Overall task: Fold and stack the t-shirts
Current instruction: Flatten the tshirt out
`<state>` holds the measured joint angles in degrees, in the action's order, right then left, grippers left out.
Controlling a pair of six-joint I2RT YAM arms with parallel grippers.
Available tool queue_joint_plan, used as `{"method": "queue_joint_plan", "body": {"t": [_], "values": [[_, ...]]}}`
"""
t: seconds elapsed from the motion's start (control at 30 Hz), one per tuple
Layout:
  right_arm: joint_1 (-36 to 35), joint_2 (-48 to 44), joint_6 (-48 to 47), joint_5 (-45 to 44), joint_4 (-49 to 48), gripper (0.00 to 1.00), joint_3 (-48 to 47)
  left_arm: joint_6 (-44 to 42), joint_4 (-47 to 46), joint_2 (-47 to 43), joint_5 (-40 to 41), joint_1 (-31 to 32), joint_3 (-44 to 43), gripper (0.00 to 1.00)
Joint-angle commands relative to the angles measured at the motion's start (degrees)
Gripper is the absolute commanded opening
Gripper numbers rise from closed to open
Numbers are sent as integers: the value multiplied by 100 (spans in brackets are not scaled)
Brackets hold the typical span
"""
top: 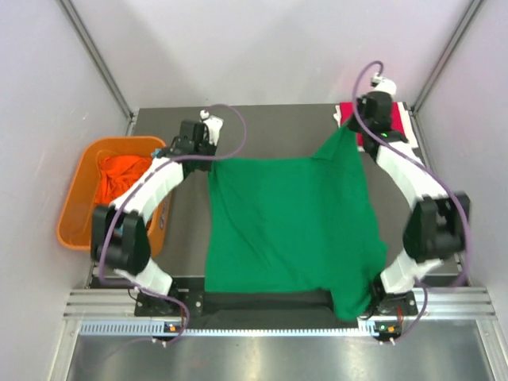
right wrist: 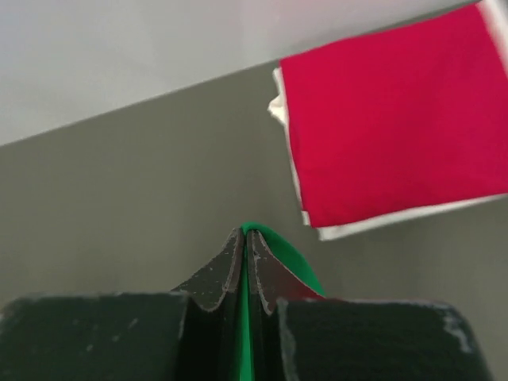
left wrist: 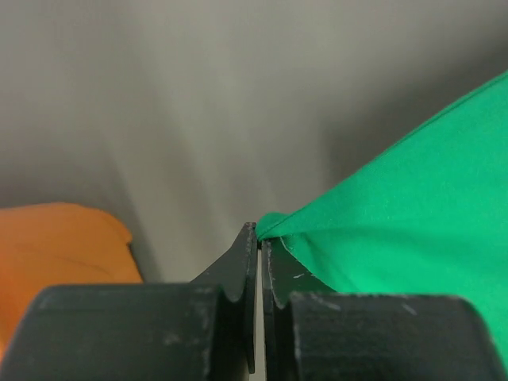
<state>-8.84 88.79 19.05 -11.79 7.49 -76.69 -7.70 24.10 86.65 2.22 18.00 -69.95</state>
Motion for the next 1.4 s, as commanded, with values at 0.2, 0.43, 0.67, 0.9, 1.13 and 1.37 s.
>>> {"method": "queue_joint_plan", "body": {"t": [0.2,0.43,0.67,0.9,1.13,1.37], "values": [[5,3019,661,1767,-1680,0,-2402,-627,-573,2197,595,-666,-1784,0],[-3,4241,1328,1917,-1874,0,-3720,-785,-634,2901,455,-877,-2242,0],[5,4955,1540,2102,-1715,0,-4680,-742,-599,3121,621,-1026,-2584,0],[93,3130,1180,1023,-1223,0,-3716,-346,-203,2332,140,-1000,-2831,0],[278,712,600,29,936,0,-3327,-214,-256,653,-633,-869,-2664,0],[383,-1633,837,-587,2984,0,-3169,-364,-256,-1173,-608,-149,-2339,0]]}}
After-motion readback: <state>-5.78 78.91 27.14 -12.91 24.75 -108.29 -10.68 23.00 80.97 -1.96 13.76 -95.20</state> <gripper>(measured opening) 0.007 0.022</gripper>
